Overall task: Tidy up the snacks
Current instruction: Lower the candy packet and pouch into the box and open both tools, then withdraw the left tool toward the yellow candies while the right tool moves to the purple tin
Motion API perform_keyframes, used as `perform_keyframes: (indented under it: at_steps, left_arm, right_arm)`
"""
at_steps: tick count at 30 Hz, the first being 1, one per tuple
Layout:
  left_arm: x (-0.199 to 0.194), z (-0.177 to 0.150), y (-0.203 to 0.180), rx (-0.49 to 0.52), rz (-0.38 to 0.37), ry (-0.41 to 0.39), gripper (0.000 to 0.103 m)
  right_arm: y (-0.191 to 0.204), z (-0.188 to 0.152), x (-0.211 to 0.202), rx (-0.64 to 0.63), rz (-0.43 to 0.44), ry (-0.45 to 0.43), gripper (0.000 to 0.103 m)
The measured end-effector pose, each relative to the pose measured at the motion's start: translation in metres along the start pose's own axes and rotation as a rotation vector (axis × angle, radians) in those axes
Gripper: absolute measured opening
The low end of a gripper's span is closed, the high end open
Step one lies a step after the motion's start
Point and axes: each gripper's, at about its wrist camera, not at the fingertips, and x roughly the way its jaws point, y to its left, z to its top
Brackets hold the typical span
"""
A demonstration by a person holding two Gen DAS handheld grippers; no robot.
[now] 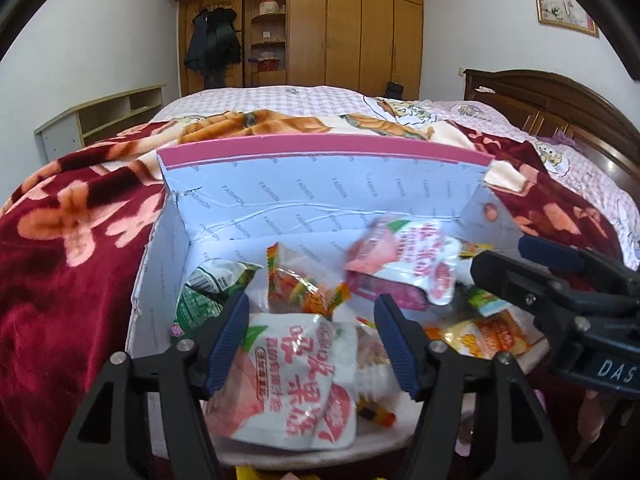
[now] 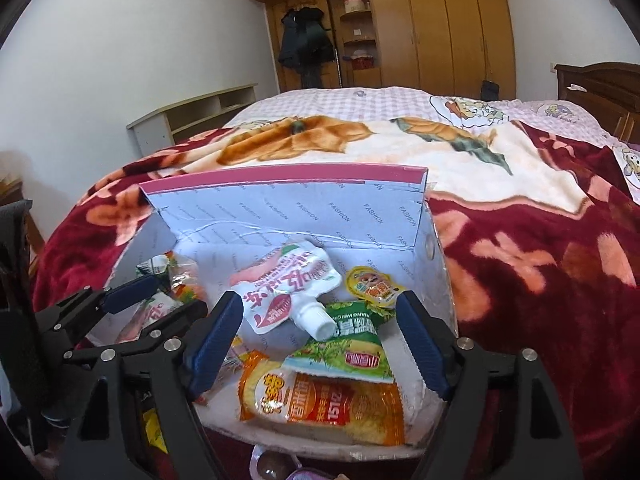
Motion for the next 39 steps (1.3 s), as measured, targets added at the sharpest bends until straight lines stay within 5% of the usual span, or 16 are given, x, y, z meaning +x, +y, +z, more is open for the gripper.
perform_keyframes:
  at_steps: [10,22,39]
  left_arm:
    - [-0.045,-0.007,-0.002,-0.005,-0.048,-0.042,0.074]
    - [-0.096,-0.048,0.011,-0.068,-0.003,-0.066,0.079]
    - [-0.064,-0.09,0.032,-0.047,0.096,0.042,0.079]
  right_arm:
    - [0.001,-0.014,-0.041,-0.002,-0.01,-0.044,0.081]
    - [0.008,-0.055,-0.083,0.014,0.058,-0.035,0.081]
    - [-0.005,-0.112,-0.072,0.111,-0.042,0.033,0.081]
